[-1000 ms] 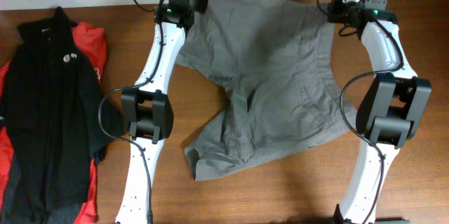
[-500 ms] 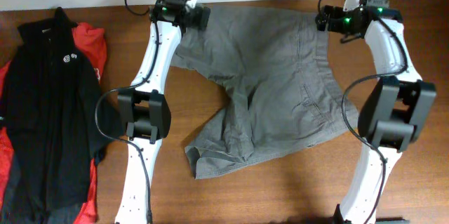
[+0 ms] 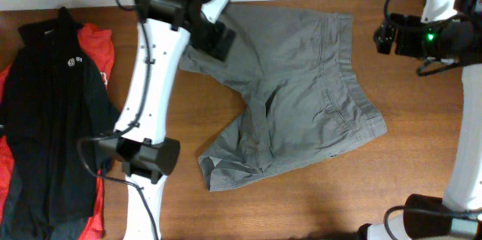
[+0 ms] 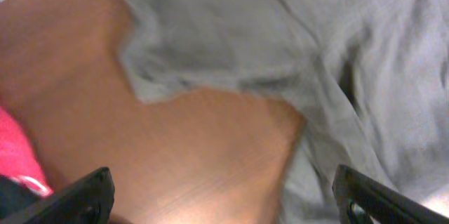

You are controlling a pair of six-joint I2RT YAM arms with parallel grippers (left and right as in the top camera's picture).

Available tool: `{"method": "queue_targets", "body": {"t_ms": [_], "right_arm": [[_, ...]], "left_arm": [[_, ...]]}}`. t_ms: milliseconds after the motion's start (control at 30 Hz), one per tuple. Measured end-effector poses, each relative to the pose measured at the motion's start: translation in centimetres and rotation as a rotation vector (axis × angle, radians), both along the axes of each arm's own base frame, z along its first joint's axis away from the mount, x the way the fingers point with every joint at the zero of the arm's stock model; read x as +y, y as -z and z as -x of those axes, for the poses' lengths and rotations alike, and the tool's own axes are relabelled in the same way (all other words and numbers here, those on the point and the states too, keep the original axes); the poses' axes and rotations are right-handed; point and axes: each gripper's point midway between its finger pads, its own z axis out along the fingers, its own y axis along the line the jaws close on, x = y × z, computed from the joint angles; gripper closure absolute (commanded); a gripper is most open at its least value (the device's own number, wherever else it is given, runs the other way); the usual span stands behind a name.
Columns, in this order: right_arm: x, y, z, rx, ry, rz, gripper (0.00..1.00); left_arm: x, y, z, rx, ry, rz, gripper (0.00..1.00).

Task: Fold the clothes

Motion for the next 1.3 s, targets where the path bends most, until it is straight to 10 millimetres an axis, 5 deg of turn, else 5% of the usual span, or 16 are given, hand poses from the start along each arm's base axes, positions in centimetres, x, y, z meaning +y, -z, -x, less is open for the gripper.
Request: {"method": "queue_targets", "body": {"t_ms": [267, 600, 867, 967, 1133, 1300], "right_arm": [[-2.6, 0.7, 0.8, 0.046, 0.090, 0.058, 0.01], [-12.2, 0.7, 2.8, 0.015, 0.346, -0.017, 0.01], [-12.4, 1.2, 2.8, 0.016, 0.345, -0.061, 0.01], [-12.5, 2.1, 2.4, 0.041, 0.342, -0.076, 0.01], [-12.4, 3.0, 2.0, 0.060, 0.335, -0.099, 0.01], [-12.3, 3.0, 2.0, 0.060, 0.333, -0.102, 0.01]], "left_arm": [[-6.4, 3.0, 4.7, 0.121, 0.182, -0.050, 0.01], [-9.3, 12.6, 13.2, 0.467, 0.342, -0.213, 0.01], [-12.4, 17.3, 16.3, 0.496, 0.441, -0.242, 0.11], [-12.4, 18.6, 17.8, 0.523, 0.464, -0.274, 0.32], [-11.8, 19.0, 17.7, 0.528, 0.420, -0.299, 0.95], [-10.0, 18.8, 17.3, 0.528, 0.335, -0.367, 0.99]]}}
